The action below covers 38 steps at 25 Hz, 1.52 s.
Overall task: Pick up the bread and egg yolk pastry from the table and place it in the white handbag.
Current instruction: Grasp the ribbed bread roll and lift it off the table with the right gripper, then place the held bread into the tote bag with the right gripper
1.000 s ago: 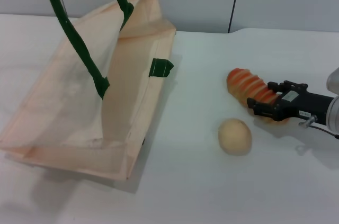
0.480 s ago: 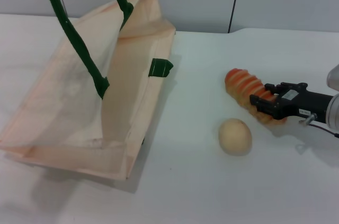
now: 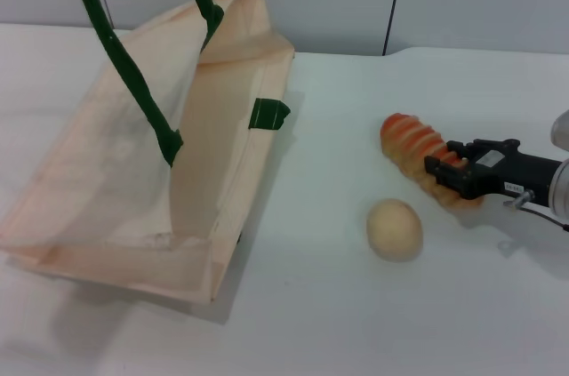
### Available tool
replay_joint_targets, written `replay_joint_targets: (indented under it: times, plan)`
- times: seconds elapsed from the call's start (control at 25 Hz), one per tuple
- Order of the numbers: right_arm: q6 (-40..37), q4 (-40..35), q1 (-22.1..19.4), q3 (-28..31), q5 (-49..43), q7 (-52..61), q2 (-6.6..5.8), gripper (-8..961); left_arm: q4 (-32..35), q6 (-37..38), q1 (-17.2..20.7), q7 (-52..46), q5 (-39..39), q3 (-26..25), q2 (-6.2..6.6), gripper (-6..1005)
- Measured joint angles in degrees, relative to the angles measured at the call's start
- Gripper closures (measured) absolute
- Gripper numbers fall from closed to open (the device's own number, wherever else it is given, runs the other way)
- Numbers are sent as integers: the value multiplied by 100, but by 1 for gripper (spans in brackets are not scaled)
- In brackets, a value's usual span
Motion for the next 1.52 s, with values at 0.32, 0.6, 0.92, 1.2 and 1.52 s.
replay_joint_targets:
  times: [0.32,0.6,0.92,1.2,1.52]
  plan:
    - [-112,68,7,-10,203,-32,0,527,-4,48,22,27,2,43,0,883]
    - [-923,299,80,-60,469,-30,-16,593,-9,77,37,45,-19,54,2,883]
    - [-2355,1156,361,-380,1062,-40,-23,647,-9,119,4,45,-38,53,9,883]
    - [-2721,1155,462,-390,1041,-27,17,669,-10,211,-15,60,-60,81,14,883]
    - [-2720,1081,593,-281,769,-19,49,679,-18,366,-94,63,-61,349,23,883]
